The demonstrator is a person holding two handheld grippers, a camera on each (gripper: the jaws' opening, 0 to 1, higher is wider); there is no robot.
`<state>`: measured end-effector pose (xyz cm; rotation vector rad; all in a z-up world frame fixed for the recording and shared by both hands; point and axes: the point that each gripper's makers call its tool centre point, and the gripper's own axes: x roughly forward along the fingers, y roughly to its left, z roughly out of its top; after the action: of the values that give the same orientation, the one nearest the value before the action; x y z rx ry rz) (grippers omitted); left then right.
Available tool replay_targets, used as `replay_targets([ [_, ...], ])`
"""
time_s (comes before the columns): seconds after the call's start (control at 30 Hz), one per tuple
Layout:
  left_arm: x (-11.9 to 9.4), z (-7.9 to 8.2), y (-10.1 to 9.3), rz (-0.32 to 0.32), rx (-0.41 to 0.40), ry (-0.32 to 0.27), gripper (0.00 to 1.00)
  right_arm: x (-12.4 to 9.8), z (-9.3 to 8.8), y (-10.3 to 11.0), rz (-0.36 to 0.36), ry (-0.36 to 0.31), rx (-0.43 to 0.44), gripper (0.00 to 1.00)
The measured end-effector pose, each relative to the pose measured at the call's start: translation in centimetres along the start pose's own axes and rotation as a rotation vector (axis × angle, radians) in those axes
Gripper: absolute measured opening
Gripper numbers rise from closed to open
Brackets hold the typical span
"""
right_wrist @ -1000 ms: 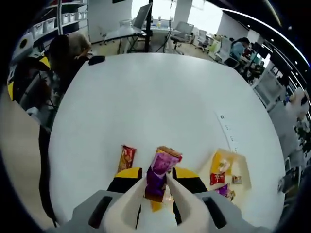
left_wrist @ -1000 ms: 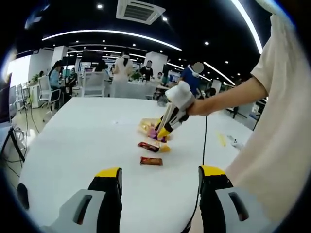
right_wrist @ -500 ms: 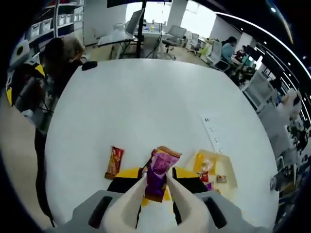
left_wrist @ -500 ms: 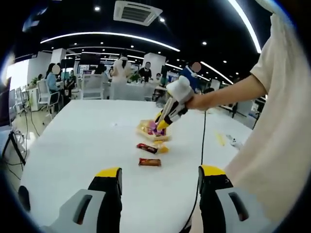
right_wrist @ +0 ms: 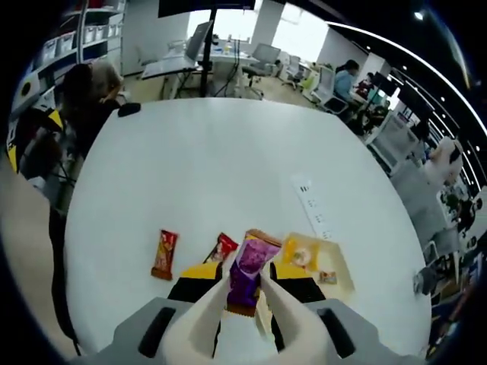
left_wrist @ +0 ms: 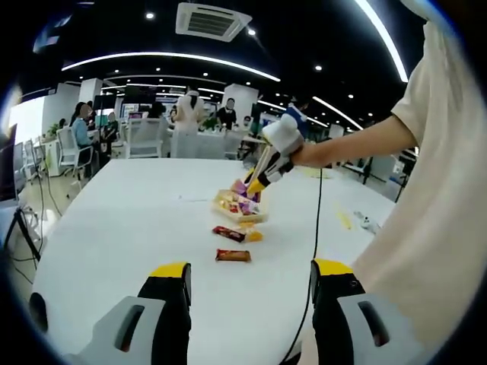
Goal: Place the target food into the container with the food tongs after gripping and lifting it, then release it inside without dropping or visibly crushing the food.
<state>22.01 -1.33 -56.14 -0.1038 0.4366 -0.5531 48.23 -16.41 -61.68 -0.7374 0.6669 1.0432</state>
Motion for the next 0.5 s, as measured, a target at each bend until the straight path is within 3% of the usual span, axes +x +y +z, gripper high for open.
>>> replay_targets([
  [0.5, -0.1, 0.1, -0.3, 0.016, -0.002, -0.002, 0.63, -1.3, 0.2, -2.6, -0.048, -0.019, 0.03, 0.24],
])
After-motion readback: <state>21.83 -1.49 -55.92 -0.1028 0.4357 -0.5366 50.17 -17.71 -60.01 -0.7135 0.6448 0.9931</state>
